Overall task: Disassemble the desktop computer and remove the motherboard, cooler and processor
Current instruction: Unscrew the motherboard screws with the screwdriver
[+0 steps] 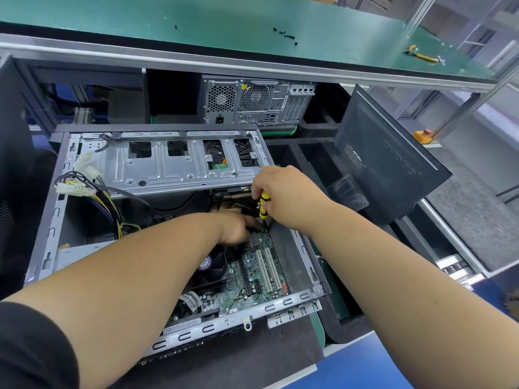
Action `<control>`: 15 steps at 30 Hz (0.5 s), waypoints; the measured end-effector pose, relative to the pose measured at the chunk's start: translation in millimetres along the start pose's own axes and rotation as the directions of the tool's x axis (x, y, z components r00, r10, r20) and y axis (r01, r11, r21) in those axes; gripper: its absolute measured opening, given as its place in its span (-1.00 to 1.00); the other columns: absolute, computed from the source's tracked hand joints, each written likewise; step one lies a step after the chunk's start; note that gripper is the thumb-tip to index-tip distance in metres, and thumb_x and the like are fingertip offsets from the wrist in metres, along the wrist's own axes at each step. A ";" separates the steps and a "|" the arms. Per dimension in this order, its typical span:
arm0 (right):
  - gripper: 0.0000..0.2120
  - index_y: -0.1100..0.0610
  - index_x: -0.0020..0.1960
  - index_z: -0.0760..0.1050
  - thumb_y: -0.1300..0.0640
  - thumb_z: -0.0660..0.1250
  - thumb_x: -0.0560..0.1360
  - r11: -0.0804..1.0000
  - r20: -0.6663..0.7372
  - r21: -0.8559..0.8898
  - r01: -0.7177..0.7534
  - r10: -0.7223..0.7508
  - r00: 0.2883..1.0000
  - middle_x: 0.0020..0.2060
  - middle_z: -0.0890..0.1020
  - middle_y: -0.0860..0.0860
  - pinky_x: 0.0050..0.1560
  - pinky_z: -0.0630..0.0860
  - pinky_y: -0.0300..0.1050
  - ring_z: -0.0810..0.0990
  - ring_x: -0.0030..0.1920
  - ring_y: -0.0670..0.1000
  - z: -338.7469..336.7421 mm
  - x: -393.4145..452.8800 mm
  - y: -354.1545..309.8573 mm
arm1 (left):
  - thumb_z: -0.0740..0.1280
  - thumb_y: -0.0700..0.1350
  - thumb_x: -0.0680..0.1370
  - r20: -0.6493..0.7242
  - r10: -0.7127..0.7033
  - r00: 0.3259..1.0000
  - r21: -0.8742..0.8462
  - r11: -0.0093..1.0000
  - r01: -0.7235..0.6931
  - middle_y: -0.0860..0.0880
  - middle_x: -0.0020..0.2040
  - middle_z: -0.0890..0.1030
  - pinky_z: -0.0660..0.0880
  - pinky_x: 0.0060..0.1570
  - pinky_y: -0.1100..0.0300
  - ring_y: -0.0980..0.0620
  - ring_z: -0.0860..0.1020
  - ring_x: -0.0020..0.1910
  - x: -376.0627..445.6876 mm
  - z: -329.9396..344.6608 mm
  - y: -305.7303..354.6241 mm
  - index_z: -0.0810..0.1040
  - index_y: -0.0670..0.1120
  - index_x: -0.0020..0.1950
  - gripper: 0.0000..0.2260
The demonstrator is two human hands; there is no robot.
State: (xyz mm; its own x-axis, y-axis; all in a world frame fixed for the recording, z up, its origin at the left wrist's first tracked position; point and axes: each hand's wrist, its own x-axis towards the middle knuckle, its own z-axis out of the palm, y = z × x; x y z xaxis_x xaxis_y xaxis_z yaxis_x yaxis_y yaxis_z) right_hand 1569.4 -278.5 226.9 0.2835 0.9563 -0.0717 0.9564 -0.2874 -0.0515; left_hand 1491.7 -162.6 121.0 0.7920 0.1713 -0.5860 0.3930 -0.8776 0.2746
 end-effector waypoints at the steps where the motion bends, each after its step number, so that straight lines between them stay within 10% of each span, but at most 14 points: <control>1: -0.78 0.03 0.04 0.56 0.25 0.37 0.44 1.000 -0.002 0.029 0.000 0.000 1.000 0.07 0.55 -0.05 0.11 0.30 -0.17 0.51 0.02 0.04 -0.4 -1.0 -0.4 | 0.17 0.03 0.54 0.001 0.003 1.000 -0.003 1.000 -0.003 -0.06 0.51 0.19 -0.01 0.46 -0.20 -0.25 0.03 0.51 0.1 -0.2 -0.3 0.24 0.46 0.39 -0.52; 15: -0.77 -0.03 0.00 0.60 0.26 0.38 0.43 0.980 0.002 0.171 -0.105 0.106 0.994 0.03 0.56 -0.07 0.03 0.44 -0.14 0.53 -0.03 -0.01 -2.5 0.0 -3.1 | 0.18 0.02 0.57 -0.008 0.004 1.000 -0.007 1.000 -0.004 -0.09 0.52 0.19 0.14 0.44 -0.14 -0.25 0.12 0.50 -3.6 -2.4 1.7 0.24 0.38 0.44 -0.53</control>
State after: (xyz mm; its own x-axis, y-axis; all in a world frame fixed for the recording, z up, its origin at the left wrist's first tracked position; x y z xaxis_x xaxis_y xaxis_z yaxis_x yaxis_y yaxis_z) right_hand 1566.6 -277.4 229.5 0.3830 0.9204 -0.0786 0.8953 -0.3908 -0.2136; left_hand 1490.6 -163.7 125.4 0.7971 0.1717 -0.5790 0.3935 -0.8749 0.2823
